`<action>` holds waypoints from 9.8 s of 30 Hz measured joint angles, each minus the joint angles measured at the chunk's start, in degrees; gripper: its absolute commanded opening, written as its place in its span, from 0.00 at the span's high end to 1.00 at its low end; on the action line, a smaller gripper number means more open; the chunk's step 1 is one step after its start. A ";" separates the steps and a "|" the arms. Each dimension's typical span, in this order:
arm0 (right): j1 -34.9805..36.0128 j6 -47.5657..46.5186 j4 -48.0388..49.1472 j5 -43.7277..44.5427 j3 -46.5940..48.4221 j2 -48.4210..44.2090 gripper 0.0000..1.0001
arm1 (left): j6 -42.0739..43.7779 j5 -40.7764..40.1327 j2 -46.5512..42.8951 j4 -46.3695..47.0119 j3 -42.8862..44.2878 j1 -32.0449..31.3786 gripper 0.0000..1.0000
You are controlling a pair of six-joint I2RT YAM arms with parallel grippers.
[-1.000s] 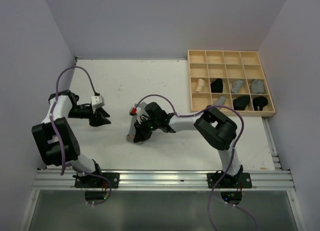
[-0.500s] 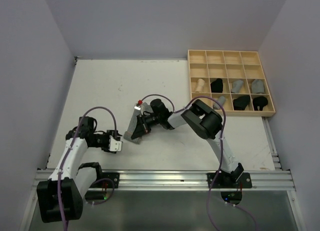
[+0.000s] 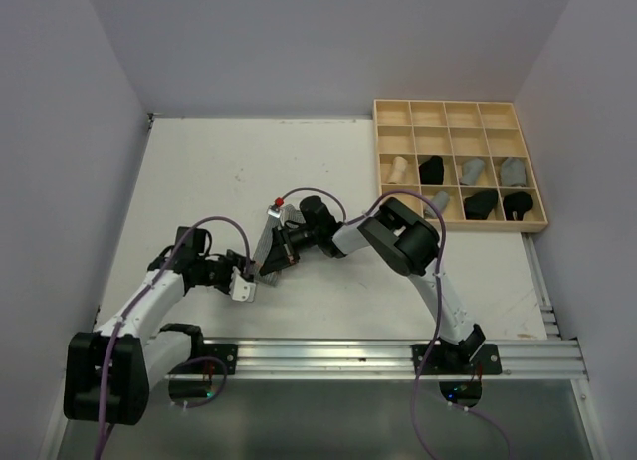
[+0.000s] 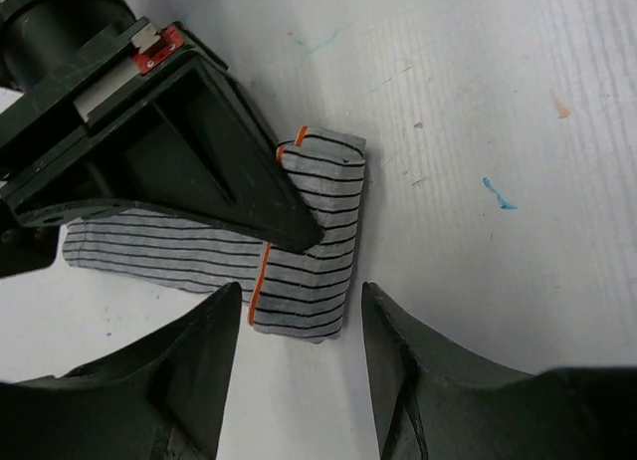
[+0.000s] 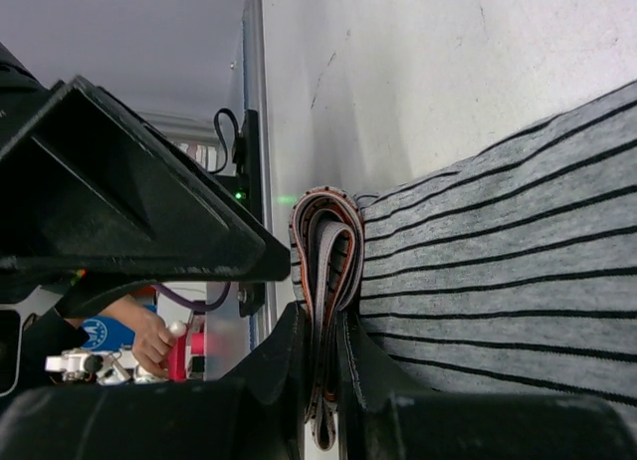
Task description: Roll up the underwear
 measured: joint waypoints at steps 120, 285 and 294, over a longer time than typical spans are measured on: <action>-1.25 -18.78 -7.76 3.56 -0.81 -4.44 1.00 | -2.05 0.94 -2.56 -15.80 6.03 4.26 0.31; -1.05 -29.53 -33.59 18.60 -2.54 -20.00 0.44 | -13.66 -10.21 22.69 -2.99 14.67 -12.83 0.96; -10.12 -34.01 -34.97 31.41 -15.02 -44.24 0.50 | -18.62 -5.44 39.04 -16.98 29.86 -11.87 0.91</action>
